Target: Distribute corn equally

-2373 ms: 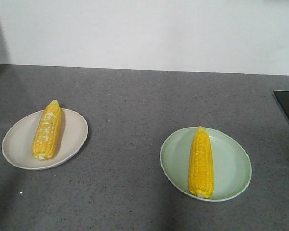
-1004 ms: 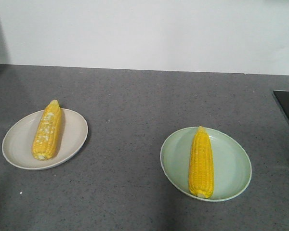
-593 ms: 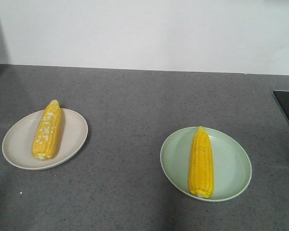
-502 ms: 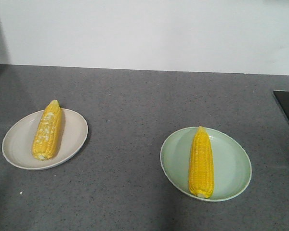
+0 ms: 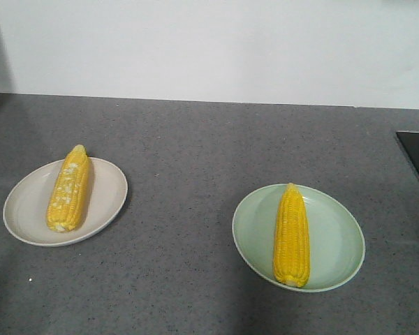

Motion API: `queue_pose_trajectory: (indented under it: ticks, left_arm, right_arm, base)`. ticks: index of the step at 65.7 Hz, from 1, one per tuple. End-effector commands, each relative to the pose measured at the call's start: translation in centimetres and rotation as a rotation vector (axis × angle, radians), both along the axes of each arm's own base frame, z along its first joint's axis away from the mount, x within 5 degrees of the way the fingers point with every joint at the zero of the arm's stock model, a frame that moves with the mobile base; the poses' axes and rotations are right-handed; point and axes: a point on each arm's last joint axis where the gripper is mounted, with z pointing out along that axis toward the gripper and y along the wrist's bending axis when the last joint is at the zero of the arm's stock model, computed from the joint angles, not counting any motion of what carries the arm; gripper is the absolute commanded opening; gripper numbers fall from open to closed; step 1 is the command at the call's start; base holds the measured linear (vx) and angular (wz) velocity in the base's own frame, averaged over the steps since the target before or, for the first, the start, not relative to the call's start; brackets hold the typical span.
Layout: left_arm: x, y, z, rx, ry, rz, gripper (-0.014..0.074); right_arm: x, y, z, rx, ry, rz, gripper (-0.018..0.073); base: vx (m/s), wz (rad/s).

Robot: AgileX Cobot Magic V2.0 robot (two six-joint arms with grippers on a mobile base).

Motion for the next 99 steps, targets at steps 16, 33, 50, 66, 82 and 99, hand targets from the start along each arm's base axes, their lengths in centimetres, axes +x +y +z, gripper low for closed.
queue_pose_trajectory:
  ticks: [16,33,50,66,82,99]
  left_arm:
    - [-0.1,0.0,0.3,-0.013,-0.077,-0.001,-0.0006]
    - [-0.1,0.0,0.3,-0.013,-0.077,-0.001,-0.0006]
    - [-0.1,0.0,0.3,-0.013,-0.077,-0.001,-0.0006]
    - [-0.1,0.0,0.3,-0.013,-0.077,-0.001,-0.0006]
    - [-0.1,0.0,0.3,-0.013,-0.077,-0.001,-0.0006]
    - [-0.1,0.0,0.3,-0.013,-0.077,-0.001,-0.0006]
  right_arm:
    - [-1.6,-0.3,-2.9,0.022,-0.242,-0.044,-0.0011]
    - [-1.6,-0.2,-6.7,0.070,-0.327,-0.032,-0.0011]
    - [-1.0,-0.2,-9.9,0.104,-0.330,-0.033,-0.0011]
    - [-1.0,-0.2,-9.9,0.106,-0.333,-0.033,-0.0011]
    - [-1.0,-0.2,-9.9,0.106,-0.329,-0.033,-0.0011]
    - [-1.0,-0.2,-9.9,0.106,-0.329,-0.033,-0.0011]
  base:
    - [0.00,0.00]
    - [0.00,0.00]
    - [0.00,0.00]
    - [0.00,0.00]
    - [0.00,0.00]
    - [0.00,0.00]
